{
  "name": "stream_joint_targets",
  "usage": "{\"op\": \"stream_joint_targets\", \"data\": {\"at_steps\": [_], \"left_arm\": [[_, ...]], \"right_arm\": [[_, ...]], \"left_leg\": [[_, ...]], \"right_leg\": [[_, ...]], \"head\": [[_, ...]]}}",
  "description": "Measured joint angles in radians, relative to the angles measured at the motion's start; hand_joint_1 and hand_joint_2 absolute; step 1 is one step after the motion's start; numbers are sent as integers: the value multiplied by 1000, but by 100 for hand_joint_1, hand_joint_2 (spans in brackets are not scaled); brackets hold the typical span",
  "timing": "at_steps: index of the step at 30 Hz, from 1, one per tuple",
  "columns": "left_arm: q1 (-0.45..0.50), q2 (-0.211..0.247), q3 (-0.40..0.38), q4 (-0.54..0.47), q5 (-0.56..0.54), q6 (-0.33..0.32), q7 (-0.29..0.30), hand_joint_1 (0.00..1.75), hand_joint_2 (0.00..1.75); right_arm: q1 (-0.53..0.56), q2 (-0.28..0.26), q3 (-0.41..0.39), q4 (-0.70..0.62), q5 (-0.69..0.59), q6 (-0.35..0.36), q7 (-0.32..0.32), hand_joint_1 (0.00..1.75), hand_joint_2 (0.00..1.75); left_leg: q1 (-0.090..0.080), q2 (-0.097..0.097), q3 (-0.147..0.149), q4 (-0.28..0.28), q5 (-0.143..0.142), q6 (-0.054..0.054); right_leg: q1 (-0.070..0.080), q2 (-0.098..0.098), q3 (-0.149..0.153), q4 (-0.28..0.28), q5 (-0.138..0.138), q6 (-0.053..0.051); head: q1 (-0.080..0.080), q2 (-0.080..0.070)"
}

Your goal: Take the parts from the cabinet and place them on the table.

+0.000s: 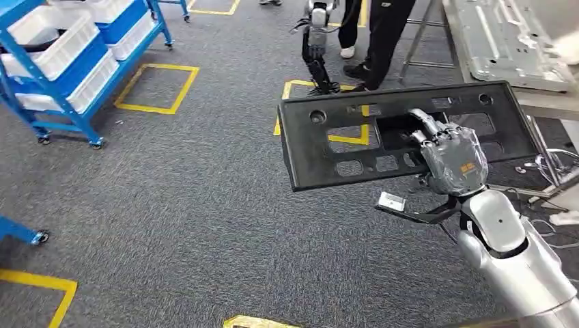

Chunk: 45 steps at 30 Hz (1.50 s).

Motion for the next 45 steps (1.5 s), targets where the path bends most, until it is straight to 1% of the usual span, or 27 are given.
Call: {"op": "stream_joint_targets", "data": {"at_steps": [1, 5, 7, 9, 11, 12, 14, 15, 16, 17, 20, 22, 24, 26, 27, 29, 30, 31, 35, 36, 37, 38, 40, 41, 43, 44, 45], "left_arm": [[1, 5, 8, 0, 0, 0, 2, 0, 175], [-7, 6, 28, -2, 3, 0, 7, 0, 175], [-5, 6, 38, -4, 3, 0, 8, 0, 175], [-2, 6, 40, -4, 3, 0, 8, 0, 175], [5, 5, 41, -4, 3, 0, 8, 0, 175], [7, 3, 42, -4, 3, 0, 9, 0, 175], [6, 2, 43, -4, 3, 0, 9, 0, 175], [5, 4, 43, -4, 3, 0, 9, 0, 175], [6, 11, 44, -4, 3, 0, 9, 0, 175], [5, 12, 45, -4, 3, 0, 9, 0, 175], [3, 9, 45, -7, 3, 0, 9, 0, 175], [5, 8, 49, -8, 6, -2, 9, 0, 175], [8, 7, 58, -8, 6, -5, 10, 0, 175], [15, 6, 63, -8, 6, -5, 11, 0, 175], [17, 5, 64, -8, 6, -5, 11, 0, 175], [20, 5, 66, -8, 5, -5, 11, 0, 175], [19, 7, 67, -8, 5, -5, 11, 0, 175], [19, 13, 69, -8, 4, -5, 11, 0, 175], [15, 14, 73, -8, -2, -4, 14, 0, 175], [15, 13, 76, -9, -3, -5, 14, 0, 175], [16, 13, 80, -9, -7, -6, 14, 0, 175], [20, 13, 83, -9, -13, -7, 14, 0, 175], [27, 13, 86, -9, -18, -1, 11, 0, 175], [30, 11, 87, -9, -21, 1, 8, 0, 175], [32, 8, 88, -9, -36, 6, 1, 0, 175], [31, 7, 90, -10, -43, 8, -4, 0, 175], [31, 7, 91, -10, -47, 8, -4, 0, 175]], "right_arm": [[-21, 1, 15, 8, 3, 5, 1, 175, 175], [-57, 2, 54, 34, 10, 21, 1, 175, 175], [-80, 3, 64, 45, 10, 23, 1, 175, 175], [-93, 4, 73, 52, 10, 23, 2, 175, 175], [-94, 6, 84, 61, 10, 23, 2, 175, 175], [-94, 8, 87, 64, 10, 23, 1, 175, 175], [-98, 8, 91, 69, 10, 23, 1, 175, 175], [-100, 8, 92, 70, 10, 23, 1, 175, 175], [-104, 11, 94, 73, 10, 23, 1, 175, 175], [-105, 11, 95, 74, 10, 23, 2, 175, 175], [-109, 11, 104, 78, 10, 23, 1, 175, 175], [-124, 10, 110, 80, 10, 26, 2, 175, 175], [-146, 11, 124, 82, 12, 30, 2, 175, 175], [-157, 12, 141, 89, 12, 34, 2, 175, 175], [-158, 12, 146, 91, 12, 36, 2, 175, 175], [-162, 12, 157, 93, 11, 38, 6, 175, 175], [-164, 12, 160, 95, 11, 38, 7, 175, 175], [-165, 12, 164, 96, 11, 38, 9, 175, 175], [-176, 14, 182, 101, 13, 46, 18, 175, 175], [-178, 13, 185, 101, 16, 47, 20, 175, 175], [-183, 13, 189, 102, 18, 48, 24, 175, 175], [-194, 15, 194, 104, 21, 50, 26, 175, 175], [-201, 20, 203, 105, 27, 50, 39, 175, 175], [-200, 22, 208, 106, 28, 50, 44, 175, 175], [-191, 23, 214, 105, 29, 45, 65, 175, 175], [-186, 19, 213, 104, 23, 42, 75, 175, 175], [-181, 13, 211, 102, 18, 38, 78, 175, 175]], "left_leg": [[2, -13, 7, -15, -6, 5], [-3, 32, 20, -43, 10, 16], [1, 58, 34, -75, 28, 24], [1, 80, 30, -75, 28, 24], [3, 106, 28, -72, 25, 21], [5, 118, 28, -69, 22, 17], [13, 142, 28, -56, 11, 5], [10, 151, 28, -43, 1, -4], [5, 158, 26, -38, -5, -13], [5, 166, 27, -32, -12, -19], [8, 198, 36, -29, -21, -31], [21, 108, 15, 24, -66, -42], [20, 76, -59, 177, -143, -40], [19, 72, -124, 294, -170, -32], [15, 70, -127, 284, -146, -23], [5, 54, -70, 143, -51, -7], [1, 26, -30, 51, -3, 2], [-2, -35, -6, -3, 2, 11], [-7, 7, 8, -30, 12, 17], [3, 23, 20, -61, 28, 22], [0, 39, 27, -74, 32, 22], [0, 52, 28, -79, 36, 29], [-1, 80, 27, -78, 34, 27], [-1, 93, 26, -77, 32, 26], [3, 120, 26, -70, 25, 21], [6, 132, 26, -63, 19, 17], [7, 141, 26, -52, 11, 11]], "right_leg": [[4, 13, -4, 1, 3, 5], [-6, 53, -8, -16, 20, 30], [4, -62, -33, 43, -29, 29], [-2, -89, -99, 182, -103, 39], [-13, -93, -141, 273, -125, 50], [-18, -97, -127, 247, -102, 56], [-26, -120, -32, 81, -20, 68], [-28, -163, 11, -4, -6, 75], [-17, -183, 9, 8, -16, 64], [-18, -162, 8, 6, -15, 44], [-15, -126, 2, 8, -17, 23], [-16, -106, 3, 4, -13, 9], [-11, -83, 0, 4, -12, 2], [-1, -56, 0, 5, -11, -1], [2, -40, 1, 5, -11, -1], [4, -13, 4, 5, -10, -2], [3, -1, 6, 5, -10, -1], [0, 9, 5, 4, -10, -1], [-13, 59, -2, -12, 7, 25], [-7, 49, -3, -8, 3, 28], [1, -14, -12, 11, -16, 28], [4, -56, -42, 70, -56, 30], [-2, -86, -105, 211, -120, 36], [-6, -90, -126, 256, -132, 40], [-15, -100, -103, 215, -88, 51], [-18, -110, -56, 136, -47, 56], [-19, -139, -4, 44, -8, 60]], "head": [[0, 0], [0, 0], [0, 0], [0, 0], [0, 0], [0, 0], [0, 0], [1, 0], [1, 0], [-1, 0], [0, 0], [0, 0], [-1, 0], [0, 0], [0, 0], [0, 0], [0, 0], [0, 0], [0, 0], [0, 0], [0, 0], [0, 0], [0, 0], [0, 0], [0, 0], [0, 0], [0, 0]]}}
